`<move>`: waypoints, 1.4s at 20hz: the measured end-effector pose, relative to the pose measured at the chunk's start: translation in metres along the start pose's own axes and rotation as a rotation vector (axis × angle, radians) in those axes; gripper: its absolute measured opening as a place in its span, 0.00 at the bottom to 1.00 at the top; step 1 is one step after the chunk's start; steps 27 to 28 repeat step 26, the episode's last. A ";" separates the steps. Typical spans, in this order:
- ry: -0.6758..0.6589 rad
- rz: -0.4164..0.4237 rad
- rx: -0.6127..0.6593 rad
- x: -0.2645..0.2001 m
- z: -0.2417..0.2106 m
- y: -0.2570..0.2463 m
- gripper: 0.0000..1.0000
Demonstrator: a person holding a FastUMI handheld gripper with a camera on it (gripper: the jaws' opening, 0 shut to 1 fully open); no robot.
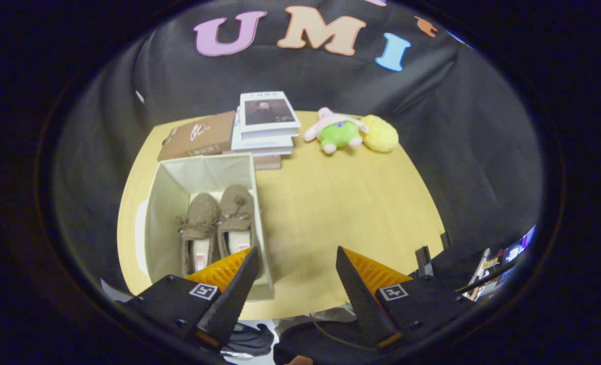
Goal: Open the storage box then place both shoes into the box .Put the left shoe in first, then the right shoe, with the right side of both shoes facing outward in a uniform manner.
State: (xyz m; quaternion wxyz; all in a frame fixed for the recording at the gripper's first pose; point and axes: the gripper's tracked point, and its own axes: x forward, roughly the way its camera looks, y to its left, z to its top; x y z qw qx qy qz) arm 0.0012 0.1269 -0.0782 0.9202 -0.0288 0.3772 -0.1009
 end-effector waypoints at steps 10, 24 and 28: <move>-0.667 0.183 0.084 -0.031 0.122 -0.044 0.99; -1.073 0.228 0.099 -0.069 0.159 -0.077 0.98; -1.065 0.216 0.075 -0.064 0.152 -0.080 0.98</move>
